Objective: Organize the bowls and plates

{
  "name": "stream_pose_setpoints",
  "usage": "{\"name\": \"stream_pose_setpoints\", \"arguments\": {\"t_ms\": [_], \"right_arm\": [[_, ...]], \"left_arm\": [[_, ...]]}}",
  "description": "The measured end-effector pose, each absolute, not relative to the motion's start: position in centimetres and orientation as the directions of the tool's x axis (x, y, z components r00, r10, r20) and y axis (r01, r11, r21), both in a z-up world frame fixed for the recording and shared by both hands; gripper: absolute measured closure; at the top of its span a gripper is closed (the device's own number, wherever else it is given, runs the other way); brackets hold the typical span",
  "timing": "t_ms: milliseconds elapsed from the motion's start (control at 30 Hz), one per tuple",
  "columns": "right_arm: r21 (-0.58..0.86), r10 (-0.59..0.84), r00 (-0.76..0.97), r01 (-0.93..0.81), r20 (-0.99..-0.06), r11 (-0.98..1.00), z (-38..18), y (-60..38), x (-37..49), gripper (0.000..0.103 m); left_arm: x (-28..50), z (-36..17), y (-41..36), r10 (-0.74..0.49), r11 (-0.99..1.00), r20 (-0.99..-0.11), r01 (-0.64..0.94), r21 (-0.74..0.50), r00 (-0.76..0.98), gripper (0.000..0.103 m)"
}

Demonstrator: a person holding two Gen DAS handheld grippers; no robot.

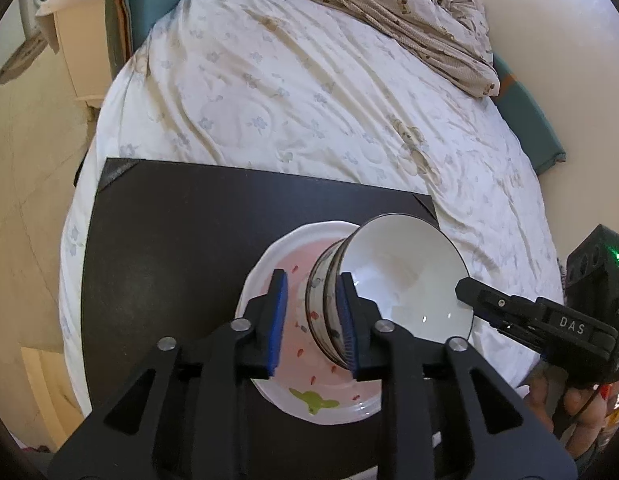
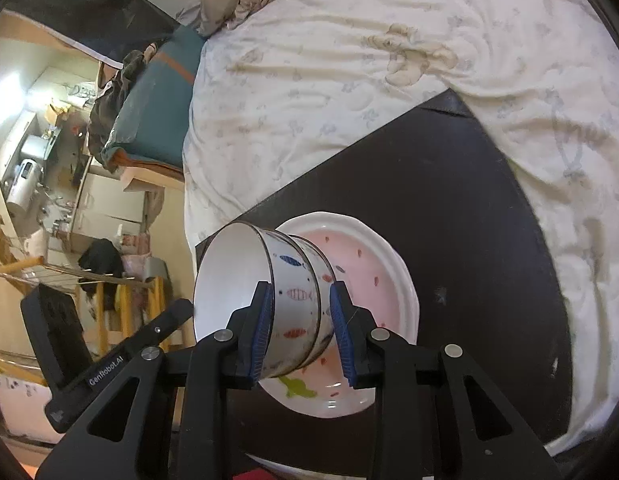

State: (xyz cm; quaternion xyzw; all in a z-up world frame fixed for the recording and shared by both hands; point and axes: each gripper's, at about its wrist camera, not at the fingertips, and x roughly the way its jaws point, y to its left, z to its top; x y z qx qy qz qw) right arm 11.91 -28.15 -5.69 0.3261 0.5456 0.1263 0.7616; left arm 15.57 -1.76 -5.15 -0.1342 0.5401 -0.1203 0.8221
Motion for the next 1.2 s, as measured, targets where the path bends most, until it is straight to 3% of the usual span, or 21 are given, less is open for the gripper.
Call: {"name": "stream_pose_setpoints", "arguments": {"t_ms": [133,267,300,333,400,500,600,867,1000,1200], "right_arm": [[0.617,0.536,0.365,0.153,-0.762,0.772,-5.8,-27.8,12.3,0.07],[0.642,0.547,0.405,0.144,-0.732,0.753,-5.1,-29.2,11.6,0.069],[0.64,0.535,0.421,0.156,-0.732,0.753,-4.9,-29.9,11.4,0.062],[0.642,0.529,0.434,0.165,-0.729,0.749,-4.9,-30.5,11.2,0.041],[0.645,0.508,0.469,0.191,-0.722,0.74,-5.0,-32.2,10.6,0.032],[0.57,0.44,0.422,0.256,-0.792,0.781,-6.6,-33.4,10.1,0.032],[0.562,0.46,0.357,0.274,-0.813,0.78,-9.0,-33.6,9.8,0.032],[0.553,0.526,0.183,0.171,-0.831,0.815,-13.3,-30.6,9.9,0.045],[0.54,0.52,0.159,0.132,-0.839,0.831,-13.5,-29.3,9.9,0.055],[0.538,0.526,0.111,0.166,-0.843,0.827,-14.8,-29.3,10.1,0.058]], "left_arm": [[15.4,-5.1,-1.7,-0.341,0.938,-0.861,0.075,-0.339,0.377,0.075],[14.3,-4.5,-0.8,-0.219,0.976,-0.877,0.083,-0.204,0.428,0.053],[14.2,-4.5,-0.4,-0.187,0.982,-0.879,0.071,-0.173,0.439,0.046],[14.0,-4.7,0.2,-0.166,0.986,-0.882,0.055,-0.158,0.441,0.042],[13.8,-5.7,1.5,-0.139,0.988,-0.89,-0.001,-0.155,0.434,0.03],[13.2,-7.6,2.8,-0.108,0.986,-0.903,-0.068,-0.149,0.415,0.03],[12.8,-10.4,2.8,-0.062,0.99,-0.938,-0.101,-0.103,0.342,0.03],[12.3,-13.8,1.3,-0.188,0.971,-0.956,-0.105,-0.215,0.225,0.03],[12.0,-14.3,0.2,-0.207,0.971,-0.958,-0.074,-0.226,0.199,0.043],[12.1,-15.1,-0.9,-0.251,0.964,-0.957,-0.048,-0.26,0.147,0.048]]}}
